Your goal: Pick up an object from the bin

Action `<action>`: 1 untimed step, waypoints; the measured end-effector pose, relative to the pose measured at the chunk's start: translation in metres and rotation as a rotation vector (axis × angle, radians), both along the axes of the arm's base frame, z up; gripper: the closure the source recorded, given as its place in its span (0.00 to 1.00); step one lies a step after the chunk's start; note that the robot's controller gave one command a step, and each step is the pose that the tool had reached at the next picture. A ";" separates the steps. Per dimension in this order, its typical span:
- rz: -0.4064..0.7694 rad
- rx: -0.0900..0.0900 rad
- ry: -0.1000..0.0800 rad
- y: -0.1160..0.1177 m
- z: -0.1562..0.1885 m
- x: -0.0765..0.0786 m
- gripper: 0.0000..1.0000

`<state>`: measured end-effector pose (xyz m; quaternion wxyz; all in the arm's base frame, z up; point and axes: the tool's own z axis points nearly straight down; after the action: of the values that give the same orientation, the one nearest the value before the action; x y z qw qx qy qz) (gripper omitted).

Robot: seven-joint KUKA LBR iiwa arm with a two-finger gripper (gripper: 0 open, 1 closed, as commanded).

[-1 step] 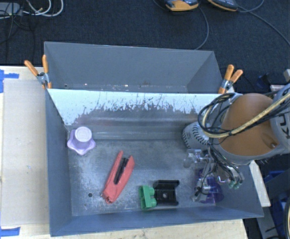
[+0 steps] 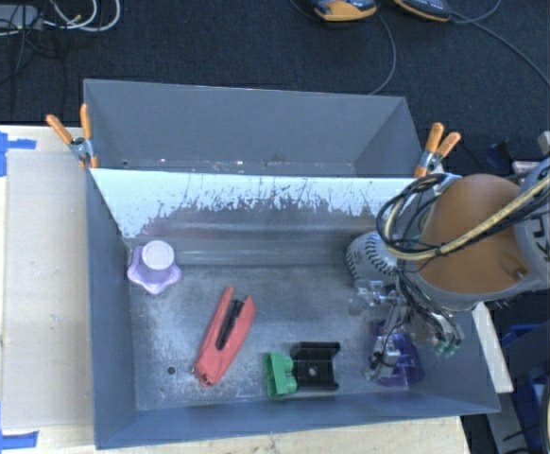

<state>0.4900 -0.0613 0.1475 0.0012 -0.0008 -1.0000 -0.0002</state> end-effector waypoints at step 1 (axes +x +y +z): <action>-0.078 -0.001 0.001 0.044 -0.042 0.005 0.00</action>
Offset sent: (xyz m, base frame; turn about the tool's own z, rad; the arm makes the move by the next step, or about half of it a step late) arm 0.0020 0.0849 -0.0658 0.1702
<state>0.4954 -0.0178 0.1051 0.0016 -0.0400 -0.9992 0.0000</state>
